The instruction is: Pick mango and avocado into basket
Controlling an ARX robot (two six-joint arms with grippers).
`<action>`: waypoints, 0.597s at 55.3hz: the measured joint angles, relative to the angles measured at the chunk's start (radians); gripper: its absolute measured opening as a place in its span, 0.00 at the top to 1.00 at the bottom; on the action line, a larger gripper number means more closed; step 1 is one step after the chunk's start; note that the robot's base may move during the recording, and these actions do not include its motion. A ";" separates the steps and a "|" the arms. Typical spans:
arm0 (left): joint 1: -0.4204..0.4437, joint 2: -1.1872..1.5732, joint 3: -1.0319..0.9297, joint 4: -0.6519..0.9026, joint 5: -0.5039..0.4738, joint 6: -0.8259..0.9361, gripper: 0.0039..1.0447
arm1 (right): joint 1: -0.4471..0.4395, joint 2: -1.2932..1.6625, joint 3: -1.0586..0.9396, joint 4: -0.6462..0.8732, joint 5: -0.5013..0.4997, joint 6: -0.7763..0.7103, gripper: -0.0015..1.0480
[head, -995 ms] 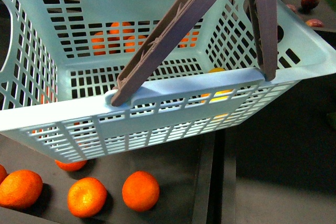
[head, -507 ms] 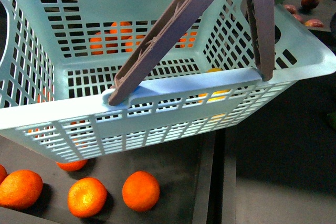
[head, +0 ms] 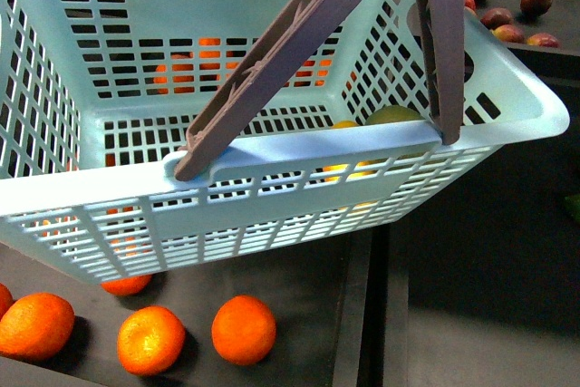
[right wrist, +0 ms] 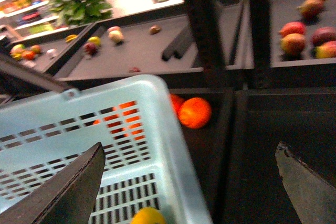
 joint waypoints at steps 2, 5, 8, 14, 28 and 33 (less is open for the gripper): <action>0.000 0.000 0.000 0.000 0.000 0.000 0.93 | -0.024 -0.048 -0.014 -0.042 0.018 -0.010 0.07; 0.000 0.000 0.000 0.000 0.000 0.001 0.93 | -0.062 -0.127 -0.062 -0.025 0.067 -0.068 0.12; 0.000 0.000 0.000 0.000 0.000 0.001 0.93 | -0.109 -0.215 -0.127 0.021 0.058 -0.142 0.21; 0.000 0.000 0.000 0.000 0.001 0.000 0.93 | -0.144 -0.352 -0.223 0.047 0.062 -0.245 0.37; 0.000 0.000 0.000 0.000 0.002 0.000 0.93 | -0.143 -0.530 -0.403 0.031 0.052 -0.307 0.93; 0.000 0.000 0.000 0.000 -0.002 0.003 0.93 | -0.143 -0.604 -0.446 -0.001 0.051 -0.311 0.98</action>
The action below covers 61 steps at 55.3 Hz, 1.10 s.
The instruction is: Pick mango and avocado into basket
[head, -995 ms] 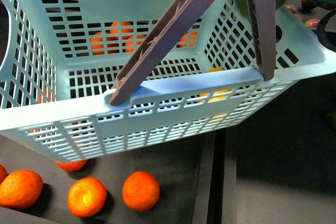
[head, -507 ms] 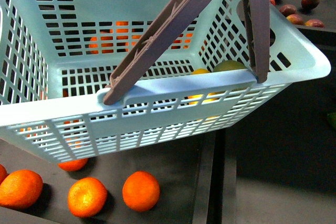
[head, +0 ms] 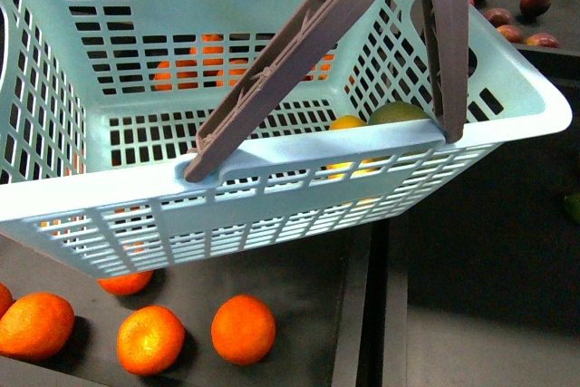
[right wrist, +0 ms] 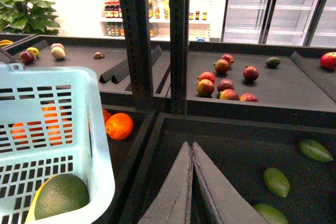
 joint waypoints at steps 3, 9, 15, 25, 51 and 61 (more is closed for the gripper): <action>0.000 0.000 0.000 0.000 0.002 -0.002 0.93 | 0.000 -0.047 -0.024 -0.025 0.000 0.000 0.98; 0.000 0.000 0.000 0.000 0.005 -0.002 0.93 | 0.000 -0.124 -0.053 -0.072 0.000 0.000 0.98; 0.000 0.000 0.000 0.000 0.004 -0.002 0.93 | 0.000 -0.200 -0.074 -0.125 0.000 0.000 0.98; 0.000 0.000 0.000 0.000 0.004 -0.002 0.93 | 0.000 -0.254 -0.124 -0.131 0.000 0.000 0.98; 0.000 0.000 0.000 0.000 0.005 -0.002 0.93 | 0.000 -0.487 -0.124 -0.345 0.000 0.000 0.98; 0.000 0.000 0.000 0.000 0.004 -0.002 0.93 | 0.000 -0.563 -0.125 -0.420 0.000 0.000 0.98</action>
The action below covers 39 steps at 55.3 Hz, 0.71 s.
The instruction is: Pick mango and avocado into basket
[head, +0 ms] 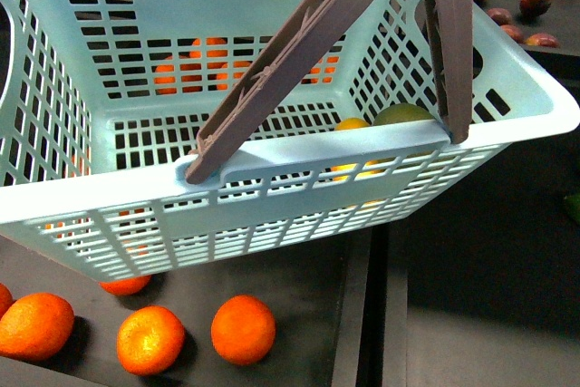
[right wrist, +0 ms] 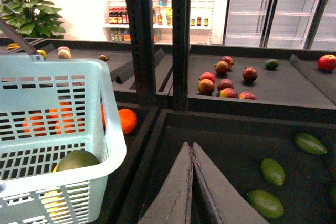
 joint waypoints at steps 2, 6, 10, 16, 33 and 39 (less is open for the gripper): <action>0.000 0.000 0.000 0.000 0.000 0.000 0.93 | 0.000 -0.011 0.000 -0.011 0.000 0.000 0.98; 0.000 0.000 0.000 0.000 0.000 0.000 0.93 | 0.000 -0.034 0.000 -0.034 0.000 0.000 0.98; 0.000 0.000 0.000 0.000 0.000 0.000 0.93 | 0.000 -0.056 0.000 -0.055 0.000 0.000 0.98; 0.000 0.000 0.000 0.000 0.000 0.000 0.93 | 0.000 -0.091 0.000 -0.090 0.000 0.000 0.98; 0.000 0.000 0.000 0.000 0.000 0.000 0.93 | 0.000 -0.290 0.001 -0.295 0.000 0.000 0.98; 0.000 0.000 0.000 0.000 0.000 0.001 0.93 | 0.000 -0.290 0.001 -0.296 0.000 -0.002 0.93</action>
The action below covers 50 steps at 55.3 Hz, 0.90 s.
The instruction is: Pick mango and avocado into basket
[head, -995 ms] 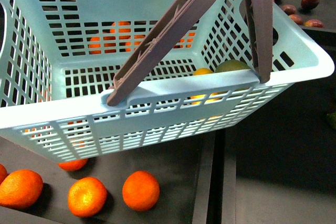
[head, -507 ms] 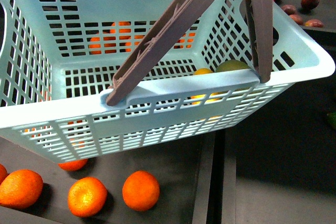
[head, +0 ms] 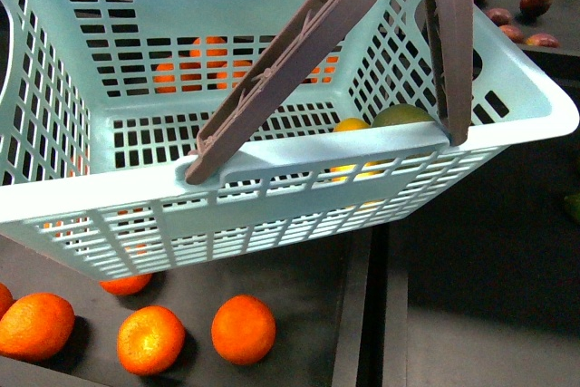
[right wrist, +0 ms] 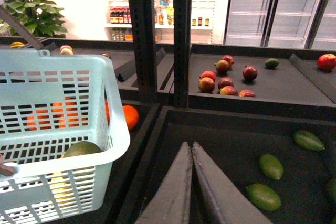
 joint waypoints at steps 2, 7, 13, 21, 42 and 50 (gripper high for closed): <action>0.000 0.000 0.000 0.000 0.000 0.000 0.93 | 0.000 0.000 0.000 0.000 0.000 0.000 0.88; 0.000 0.000 0.000 0.000 0.001 -0.002 0.93 | 0.000 0.000 0.000 0.000 0.000 0.000 0.73; 0.000 0.000 0.000 0.000 0.000 -0.001 0.93 | 0.000 0.000 0.000 0.000 0.000 0.000 0.57; 0.000 0.000 0.000 0.000 0.000 -0.002 0.93 | 0.000 0.000 0.000 0.000 0.000 0.000 0.30; -0.012 0.002 0.000 0.000 0.023 -0.009 0.93 | 0.000 -0.001 0.000 -0.003 0.003 0.000 0.07; -0.010 0.002 0.000 0.000 0.009 -0.006 0.93 | 0.000 -0.001 0.000 -0.003 0.003 0.000 0.07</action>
